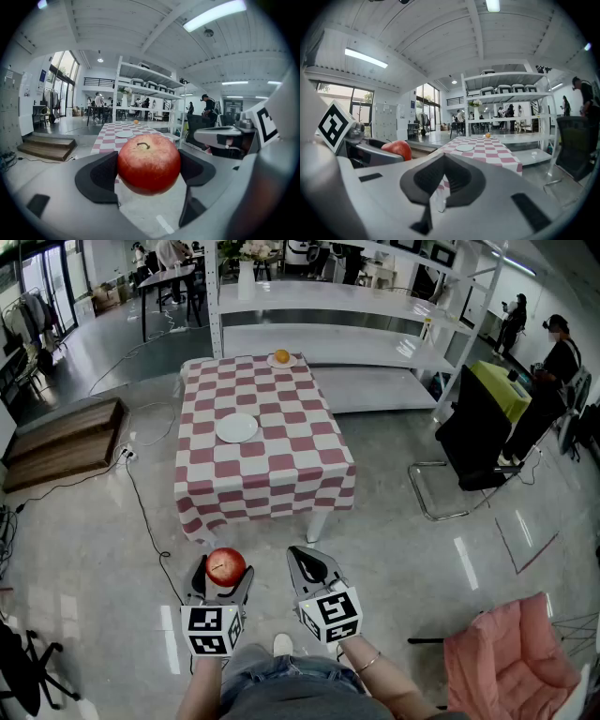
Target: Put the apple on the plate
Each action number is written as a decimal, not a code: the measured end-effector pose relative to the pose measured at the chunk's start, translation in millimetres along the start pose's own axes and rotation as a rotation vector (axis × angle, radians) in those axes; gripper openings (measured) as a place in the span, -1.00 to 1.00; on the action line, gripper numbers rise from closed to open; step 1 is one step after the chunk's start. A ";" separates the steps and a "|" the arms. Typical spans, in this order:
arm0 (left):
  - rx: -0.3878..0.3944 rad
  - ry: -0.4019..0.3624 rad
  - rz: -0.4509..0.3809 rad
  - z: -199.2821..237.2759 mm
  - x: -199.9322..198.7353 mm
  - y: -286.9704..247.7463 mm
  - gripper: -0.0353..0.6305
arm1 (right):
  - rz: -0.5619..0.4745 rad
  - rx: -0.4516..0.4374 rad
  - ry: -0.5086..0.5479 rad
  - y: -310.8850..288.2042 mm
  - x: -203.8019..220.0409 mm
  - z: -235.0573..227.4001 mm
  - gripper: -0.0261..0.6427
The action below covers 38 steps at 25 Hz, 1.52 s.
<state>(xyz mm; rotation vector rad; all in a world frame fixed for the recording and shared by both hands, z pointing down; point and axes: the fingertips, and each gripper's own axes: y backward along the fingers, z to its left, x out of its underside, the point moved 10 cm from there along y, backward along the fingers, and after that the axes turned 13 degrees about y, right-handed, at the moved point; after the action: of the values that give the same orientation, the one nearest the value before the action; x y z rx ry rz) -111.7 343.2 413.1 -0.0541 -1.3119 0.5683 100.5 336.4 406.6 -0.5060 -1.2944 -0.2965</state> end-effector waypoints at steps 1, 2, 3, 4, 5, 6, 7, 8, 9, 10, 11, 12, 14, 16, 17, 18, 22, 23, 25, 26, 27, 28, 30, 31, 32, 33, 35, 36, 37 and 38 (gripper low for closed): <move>0.000 -0.002 -0.001 0.6 0.1 0.3 0.29 | -0.003 0.002 -0.002 0.0 0.5 0.4 -0.90; -0.001 -0.004 -0.002 1.2 0.3 0.5 0.29 | -0.005 0.004 -0.003 0.1 1.0 0.7 -0.90; -0.002 -0.005 -0.003 1.8 0.5 0.8 0.29 | -0.006 0.005 -0.004 0.2 1.6 1.0 -0.90; -0.004 -0.006 -0.004 2.3 0.8 1.1 0.29 | -0.007 0.005 -0.005 0.2 2.2 1.1 -0.89; -0.006 -0.005 -0.005 2.7 1.2 1.4 0.29 | -0.007 0.003 -0.007 0.4 2.9 1.2 -0.90; -0.008 -0.004 -0.006 3.0 1.7 1.7 0.29 | -0.006 0.000 -0.011 0.6 3.7 1.2 -0.90; -0.011 -0.003 -0.005 3.3 2.2 2.2 0.29 | -0.005 -0.005 -0.018 1.2 4.6 1.3 -0.89; -0.013 -0.003 -0.005 3.4 2.4 2.6 0.29 | -0.004 -0.008 -0.025 2.1 5.3 1.2 -0.89; -0.014 -0.002 -0.006 3.4 2.3 3.1 0.29 | -0.005 -0.010 -0.032 3.3 5.8 1.1 -0.89; -0.015 -0.002 -0.007 3.4 2.1 3.5 0.29 | -0.009 -0.012 -0.038 4.7 6.2 0.9 -0.89; -0.016 -0.003 -0.008 3.4 1.6 3.6 0.29 | -0.012 -0.013 -0.042 6.0 6.5 0.5 -0.89; -0.018 -0.003 -0.009 3.3 1.1 3.6 0.29 | -0.015 -0.013 -0.045 7.0 6.9 -0.1 -0.89; -0.021 -0.002 -0.012 3.2 0.4 3.2 0.29 | -0.013 -0.011 -0.051 8.3 8.5 -2.2 -0.89; -0.022 -0.001 -0.014 3.1 0.8 2.9 0.29 | -0.005 -0.003 -0.055 9.4 10.9 -4.5 -0.89; -0.023 -0.001 -0.016 3.1 1.0 2.2 0.29 | -0.002 0.001 -0.056 9.7 12.0 -5.9 -0.89; -0.025 -0.002 -0.018 3.3 0.9 1.3 0.29 | -0.001 0.005 -0.057 9.6 13.0 -7.5 -0.89; -0.031 -0.002 -0.017 3.8 -1.7 -3.8 0.29 | 0.004 0.013 -0.061 8.8 15.1 -13.1 -0.89; -0.030 0.000 -0.019 3.8 -4.0 -5.8 0.29 | 0.003 0.016 -0.060 7.8 14.7 -15.0 -0.89; -0.025 0.003 -0.024 4.1 -9.5 -10.4 0.29 | 0.002 0.024 -0.061 4.5 13.5 -19.1 -0.89; -0.024 0.003 -0.025 4.5 -11.8 -12.7 0.29 | 0.003 0.028 -0.063 2.7 13.3 -20.9 -0.89; -0.023 0.003 -0.025 5.2 -13.5 -15.2 0.29 | 0.006 0.031 -0.066 0.7 13.7 -22.5 -0.89; -0.023 0.002 -0.025 6.2 -15.0 -18.1 0.29 | 0.008 0.033 -0.069 -1.6 14.5 -24.0 -0.89; -0.023 0.001 -0.022 9.2 -17.8 -25.6 0.29 | 0.013 0.036 -0.073 -7.6 15.9 -27.3 -0.89; -0.023 -0.001 -0.020 11.0 -19.3 -30.1 0.29 | 0.014 0.037 -0.073 -10.9 16.1 -29.3 -0.89; -0.024 -0.002 -0.019 13.1 -20.9 -35.0 0.29 | 0.016 0.037 -0.073 -14.6 16.2 -31.5 -0.89; -0.025 -0.001 -0.019 15.5 -22.8 -40.1 0.29 | 0.019 0.037 -0.073 -18.6 16.3 -34.1 -0.89; -0.029 0.004 -0.020 21.1 -27.7 -51.5 0.29 | 0.026 0.038 -0.073 -28.4 16.4 -40.2 -0.89; -0.031 0.005 -0.021 24.3 -30.6 -57.7 0.29 | 0.030 0.039 -0.074 -34.2 16.5 -43.4 -0.89; -0.033 0.006 -0.021 27.7 -33.6 -64.2 0.29 | 0.033 0.041 -0.076 -40.4 16.7 -46.6 -0.89; -0.035 0.006 -0.021 31.2 -36.5 -70.8 0.29 | 0.035 0.044 -0.079 -46.8 16.9 -49.8 -0.89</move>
<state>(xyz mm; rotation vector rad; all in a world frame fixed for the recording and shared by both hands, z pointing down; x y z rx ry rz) -119.8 257.9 413.8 -0.0707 -1.3157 0.5268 123.9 272.0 422.5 -0.5067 -1.3643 -0.2206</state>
